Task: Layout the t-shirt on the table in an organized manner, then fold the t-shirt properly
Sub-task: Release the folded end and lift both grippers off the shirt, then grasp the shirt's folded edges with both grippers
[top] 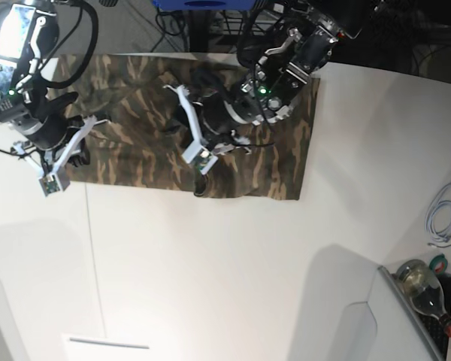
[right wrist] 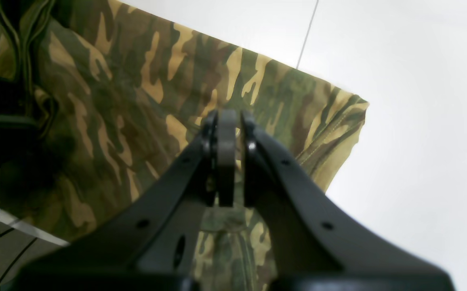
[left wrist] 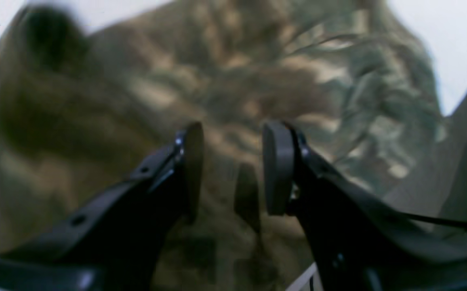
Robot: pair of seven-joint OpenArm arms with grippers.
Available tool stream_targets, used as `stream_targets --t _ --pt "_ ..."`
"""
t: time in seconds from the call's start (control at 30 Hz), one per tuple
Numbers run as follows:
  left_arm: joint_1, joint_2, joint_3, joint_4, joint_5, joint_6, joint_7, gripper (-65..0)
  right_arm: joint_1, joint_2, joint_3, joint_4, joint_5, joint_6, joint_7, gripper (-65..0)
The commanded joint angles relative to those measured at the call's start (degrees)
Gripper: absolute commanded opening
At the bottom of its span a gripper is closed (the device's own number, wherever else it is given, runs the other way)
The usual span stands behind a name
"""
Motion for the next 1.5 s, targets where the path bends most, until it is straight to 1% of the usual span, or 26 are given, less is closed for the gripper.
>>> stream_targets --t 0.0,0.1,0.2,0.23,0.27,0.33,0.37,0.4,0.47,0.6,0.63,0.87,0.97,1.07,1.1,1.17,1.2,1.23,1.27,1.3,1.33,1.37,1.4,1.43,1.47 --pt "-0.7 0.3 0.9 1.3 -0.7 -0.2 -0.9 -41.0 0.5 0.3 0.1 0.7 0.6 0.2 1.1 -62.0" --pt "-1.3 0.4 2.2 2.7 -0.7 -0.2 -0.9 -41.1 0.5 0.3 0.1 0.7 0.6 0.2 1.1 -62.0" --pt "-0.9 0.1 -0.3 5.0 -0.4 -0.2 -0.9 -42.0 0.5 0.3 0.2 0.7 0.6 0.2 1.1 -62.0" --pt "-0.6 -0.1 -2.3 5.7 -0.2 -0.2 -0.9 -44.6 0.5 0.3 0.2 0.7 0.6 0.2 1.1 -62.0" --pt "0.3 -0.2 -4.5 6.0 -0.2 -0.2 -0.9 -48.9 0.4 0.3 0.2 0.7 0.6 0.2 1.1 -62.0" --pt "1.2 0.0 -10.1 5.8 -0.1 -0.2 -0.9 -62.7 0.4 0.3 0.2 0.7 0.6 0.2 1.1 -62.0" --pt "1.2 0.1 -12.2 5.5 -0.1 -0.2 -0.9 -65.0 0.4 0.3 0.2 0.7 0.6 0.2 1.1 -62.0" --pt "1.1 0.1 -14.0 4.7 0.0 -0.2 -0.9 -65.0 0.4 0.3 0.2 0.7 0.6 0.2 1.1 -62.0" --pt "0.1 0.2 -15.0 2.8 0.0 -0.2 -0.9 -65.0 0.4 0.3 0.2 0.7 0.6 0.2 1.1 -62.0" --pt "-4.1 0.4 -13.5 -2.5 0.0 -0.2 -1.0 -65.0 0.6 0.3 -0.3 0.7 0.6 0.2 1.1 -62.0" --pt "-5.3 0.9 -12.7 -4.1 0.0 -0.2 -1.1 -65.0 0.6 0.2 -0.3 0.7 0.6 0.2 1.1 -62.0" --pt "-13.0 8.4 -12.1 -20.2 0.0 -0.2 -1.2 -65.0 0.5 0.2 0.1 0.7 0.6 0.2 1.1 -62.0" --pt "-14.5 10.0 -12.2 -23.5 0.0 -0.2 -1.2 -65.0 0.4 0.2 0.2 0.7 0.6 0.2 1.1 -62.0" --pt "-13.4 9.4 -12.9 -19.0 0.0 -0.2 -1.2 -65.0 0.2 0.2 0.9 0.8 0.6 0.2 1.1 -62.0" --pt "-12.3 8.2 -13.1 -16.4 -0.1 -0.2 -1.2 -65.0 0.3 0.0 2.4 0.9 0.7 0.2 1.1 -62.0" --pt "-9.7 4.0 -15.3 -10.2 -0.6 -0.2 -1.2 -65.0 0.8 -2.6 7.1 0.9 0.7 0.2 1.1 -61.7" --pt "-7.8 2.2 -16.6 -7.5 -0.6 -0.3 -1.2 -65.0 1.5 -3.8 10.1 1.1 0.7 0.2 1.1 -60.5" --pt "-5.6 -0.2 -18.6 -4.6 -0.1 -0.3 -1.2 -65.0 2.3 -4.8 13.2 0.9 0.7 0.4 1.1 -57.3" --pt "-3.5 -2.3 -21.0 -2.9 -0.3 -0.4 -1.2 -65.0 2.8 -5.1 15.6 0.7 0.7 0.4 1.0 -52.2" --pt "-1.5 -4.2 -23.5 -1.8 -0.2 -0.5 -1.4 -65.0 3.3 -5.2 17.2 0.1 0.7 0.7 0.2 -46.5" --pt "0.5 -5.9 -26.7 -1.4 -0.2 -0.6 -2.3 -65.0 4.3 -5.1 19.0 -0.8 0.8 1.7 -1.4 -39.5" --pt "2.5 -7.3 -30.0 -1.4 -0.4 -0.7 -4.1 -65.0 5.3 -4.9 20.3 -2.1 0.9 3.6 -3.1 -32.9" --pt "4.5 -9.0 -33.1 -1.8 0.0 -0.8 -6.5 -65.0 6.3 -4.8 22.2 -3.9 1.9 6.2 -4.7 -26.6" --pt "6.0 -10.1 -35.4 -2.7 0.0 -1.4 -9.0 -65.0 7.4 -4.8 24.6 -5.7 3.4 6.4 -6.0 -21.0" --pt "7.4 -11.5 -37.6 -3.8 0.0 -3.0 -11.6 -65.0 8.5 -4.1 27.6 -7.9 5.2 6.4 -7.2 -15.8"
